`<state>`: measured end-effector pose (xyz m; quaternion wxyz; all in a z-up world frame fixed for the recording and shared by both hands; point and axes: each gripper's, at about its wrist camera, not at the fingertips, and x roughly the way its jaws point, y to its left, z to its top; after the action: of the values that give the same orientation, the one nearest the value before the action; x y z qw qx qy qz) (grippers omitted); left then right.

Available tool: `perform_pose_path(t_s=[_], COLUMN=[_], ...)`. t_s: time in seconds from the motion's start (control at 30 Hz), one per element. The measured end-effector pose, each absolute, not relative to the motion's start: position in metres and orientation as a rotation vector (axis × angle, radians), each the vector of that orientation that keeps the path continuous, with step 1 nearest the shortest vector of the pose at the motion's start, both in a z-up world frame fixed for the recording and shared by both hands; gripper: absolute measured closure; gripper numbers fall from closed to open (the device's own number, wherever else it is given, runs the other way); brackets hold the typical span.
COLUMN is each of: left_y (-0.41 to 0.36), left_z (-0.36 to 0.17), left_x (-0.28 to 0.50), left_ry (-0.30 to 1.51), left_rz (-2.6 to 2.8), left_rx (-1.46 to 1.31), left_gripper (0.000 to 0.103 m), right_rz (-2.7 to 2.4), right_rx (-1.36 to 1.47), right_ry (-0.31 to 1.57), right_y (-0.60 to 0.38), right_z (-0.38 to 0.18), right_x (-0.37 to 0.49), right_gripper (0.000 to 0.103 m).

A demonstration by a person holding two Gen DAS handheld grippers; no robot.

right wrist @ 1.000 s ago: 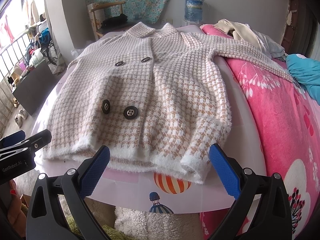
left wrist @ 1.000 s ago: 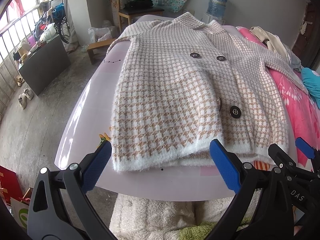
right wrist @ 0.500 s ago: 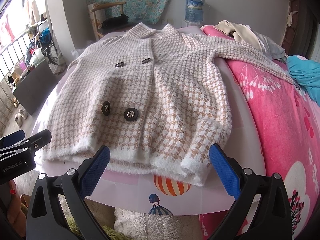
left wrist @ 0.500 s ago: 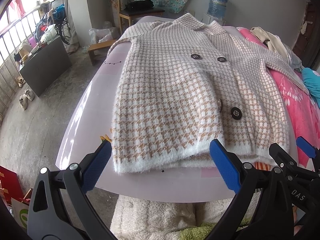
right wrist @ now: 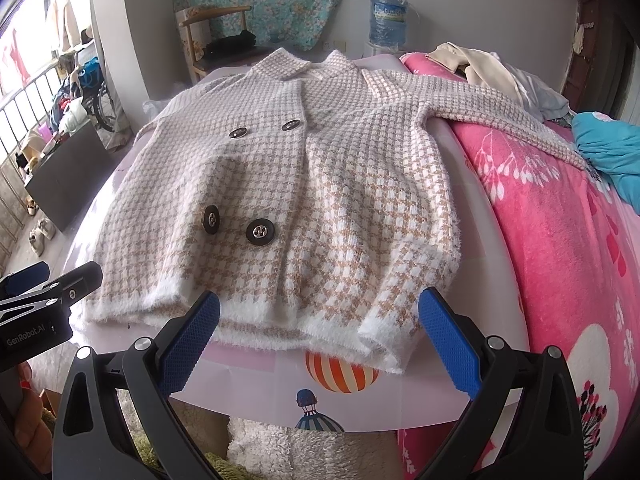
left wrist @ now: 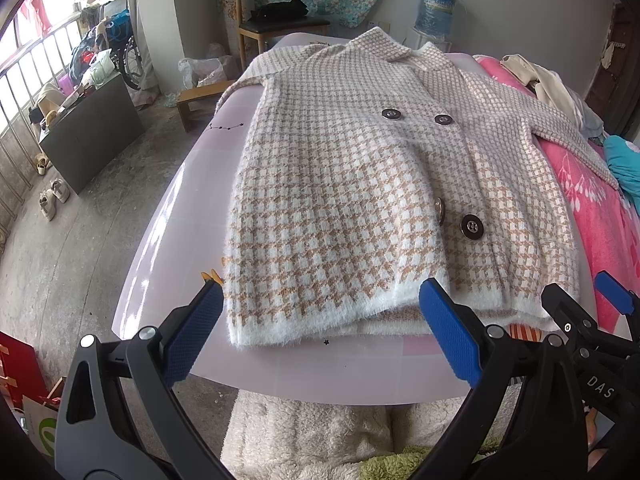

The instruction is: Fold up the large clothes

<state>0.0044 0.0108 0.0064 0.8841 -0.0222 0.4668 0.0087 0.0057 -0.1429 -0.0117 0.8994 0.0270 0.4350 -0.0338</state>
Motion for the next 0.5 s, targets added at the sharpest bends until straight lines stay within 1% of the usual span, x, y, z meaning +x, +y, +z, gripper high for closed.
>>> perform_pose_path(t_s=[0.5], left_y=[0.0109], left_z=[0.0050], left_x=[0.0049], left_ry=[0.969], left_rz=[0.022], left_rx=[-0.045], left_gripper=[0.008], right_rz=[-0.071], right_rx=[0.054], right_ry=[0.899], right_y=[-0.1440], right_z=[-0.0113], right_x=[0.0060], right_gripper=[0.006])
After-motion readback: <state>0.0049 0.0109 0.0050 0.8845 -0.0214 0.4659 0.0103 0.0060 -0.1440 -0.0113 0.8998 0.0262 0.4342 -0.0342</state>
